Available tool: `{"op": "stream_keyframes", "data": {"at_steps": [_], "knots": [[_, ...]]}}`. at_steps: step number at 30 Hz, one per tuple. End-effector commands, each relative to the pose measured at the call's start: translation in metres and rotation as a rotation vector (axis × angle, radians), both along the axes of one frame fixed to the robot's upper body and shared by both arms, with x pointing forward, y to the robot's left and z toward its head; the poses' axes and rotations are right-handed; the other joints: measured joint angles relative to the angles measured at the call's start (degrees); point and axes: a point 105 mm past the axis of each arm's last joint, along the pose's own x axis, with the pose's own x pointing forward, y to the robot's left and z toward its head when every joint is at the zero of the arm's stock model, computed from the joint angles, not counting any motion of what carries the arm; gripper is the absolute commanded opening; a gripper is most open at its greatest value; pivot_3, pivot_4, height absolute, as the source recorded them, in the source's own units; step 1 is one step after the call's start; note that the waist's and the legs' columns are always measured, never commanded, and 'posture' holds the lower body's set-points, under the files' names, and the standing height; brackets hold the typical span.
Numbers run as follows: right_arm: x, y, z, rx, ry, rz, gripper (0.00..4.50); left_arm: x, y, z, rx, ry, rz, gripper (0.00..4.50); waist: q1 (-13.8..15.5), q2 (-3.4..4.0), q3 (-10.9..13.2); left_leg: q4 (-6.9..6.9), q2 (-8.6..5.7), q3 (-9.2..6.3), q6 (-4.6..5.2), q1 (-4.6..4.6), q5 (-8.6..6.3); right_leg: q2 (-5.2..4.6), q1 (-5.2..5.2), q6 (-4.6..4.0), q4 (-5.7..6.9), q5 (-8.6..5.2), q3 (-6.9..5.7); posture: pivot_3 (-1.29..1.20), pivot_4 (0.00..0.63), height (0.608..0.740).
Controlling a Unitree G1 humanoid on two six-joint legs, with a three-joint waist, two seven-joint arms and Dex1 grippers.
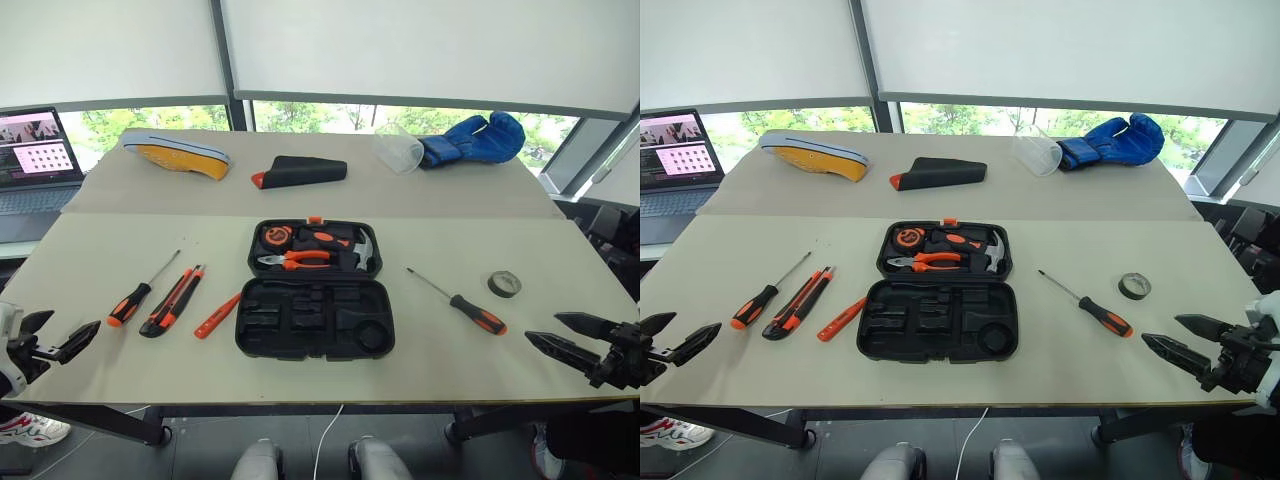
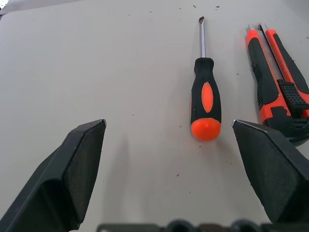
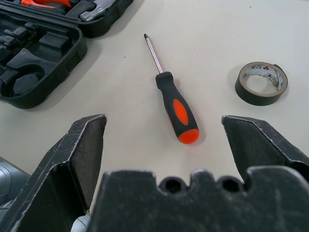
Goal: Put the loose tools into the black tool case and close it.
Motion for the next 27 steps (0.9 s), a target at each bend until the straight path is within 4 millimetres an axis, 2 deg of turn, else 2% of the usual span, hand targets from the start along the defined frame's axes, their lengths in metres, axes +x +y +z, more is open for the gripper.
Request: {"op": "stream_keyframes", "data": {"at_steps": [1, 3, 5, 8, 11, 18, 21, 27], "knots": [[0.000, -0.003, 0.012, -0.019, -0.052, -0.012, 4.45, 0.001, -0.001, 0.012, 0.049, -0.013, -0.008, 4.50, 0.0, 0.00, 0.0, 0.00, 0.00, 0.00, 0.00, 0.00, 0.00, 0.00, 0.00, 0.00, 0.00, 0.00, 0.00, 0.00, 0.150, 0.734], [0.002, -0.003, 0.014, -0.039, -0.071, -0.017, 4.45, 0.001, -0.005, 0.011, 0.036, -0.003, -0.008, 4.50, 0.0, 0.00, 0.0, 0.00, 0.00, 0.00, 0.00, 0.00, 0.00, 0.00, 0.00, 0.00, 0.00, 0.00, 0.00, 0.00, 0.150, 0.734], [0.004, 0.009, 0.022, -0.064, -0.098, 0.029, 4.45, 0.007, -0.008, 0.015, 0.029, 0.006, -0.015, 4.50, 0.0, 0.00, 0.0, 0.00, 0.00, 0.01, 0.00, 0.00, 0.00, 0.00, 0.00, 0.01, 0.00, 0.00, 0.01, 0.00, 0.150, 0.734], [0.008, 0.042, 0.042, -0.093, -0.147, 0.161, 4.45, 0.022, -0.012, 0.024, 0.014, 0.036, -0.040, 4.50, 0.0, 0.00, 0.0, 0.01, -0.04, 0.01, 0.00, 0.02, 0.00, 0.03, -0.02, 0.02, 0.09, 0.01, 0.03, 0.00, 0.150, 0.734], [0.009, 0.074, 0.056, -0.099, -0.185, 0.280, 4.45, 0.035, -0.016, 0.024, 0.033, 0.089, -0.086, 4.50, 0.0, -0.01, 0.0, 0.02, 0.00, 0.02, 0.00, 0.07, 0.01, 0.10, -0.01, 0.02, 0.15, 0.05, 0.02, 0.00, 0.150, 0.734], [-0.005, 0.142, 0.070, -0.152, -0.240, 0.573, 4.45, 0.072, -0.021, 0.017, 0.026, 0.210, -0.140, 4.50, 0.0, -0.04, 0.0, 0.02, -0.03, 0.03, 0.01, -0.02, 0.01, 0.10, -0.01, 0.37, 0.08, 0.24, 0.02, 0.00, 0.150, 0.734], [-0.012, 0.157, 0.074, -0.163, -0.251, 0.652, 4.45, 0.083, -0.023, 0.013, 0.033, 0.243, -0.163, 4.50, 0.1, -0.16, 0.1, 0.02, -0.07, 0.03, 0.01, -0.15, 0.01, 0.09, -0.09, 0.38, 0.07, 0.23, 0.01, 0.00, 0.150, 0.734], [-0.013, 0.172, 0.088, -0.163, -0.313, 0.687, 4.45, 0.093, -0.024, -0.015, 0.051, 0.380, -0.185, 4.50, -0.1, -0.36, 0.1, 0.02, -0.07, 0.03, 0.02, -0.18, -0.01, 0.08, -0.09, 0.35, 0.06, 0.25, 0.00, 0.00, 0.150, 0.734]]}}
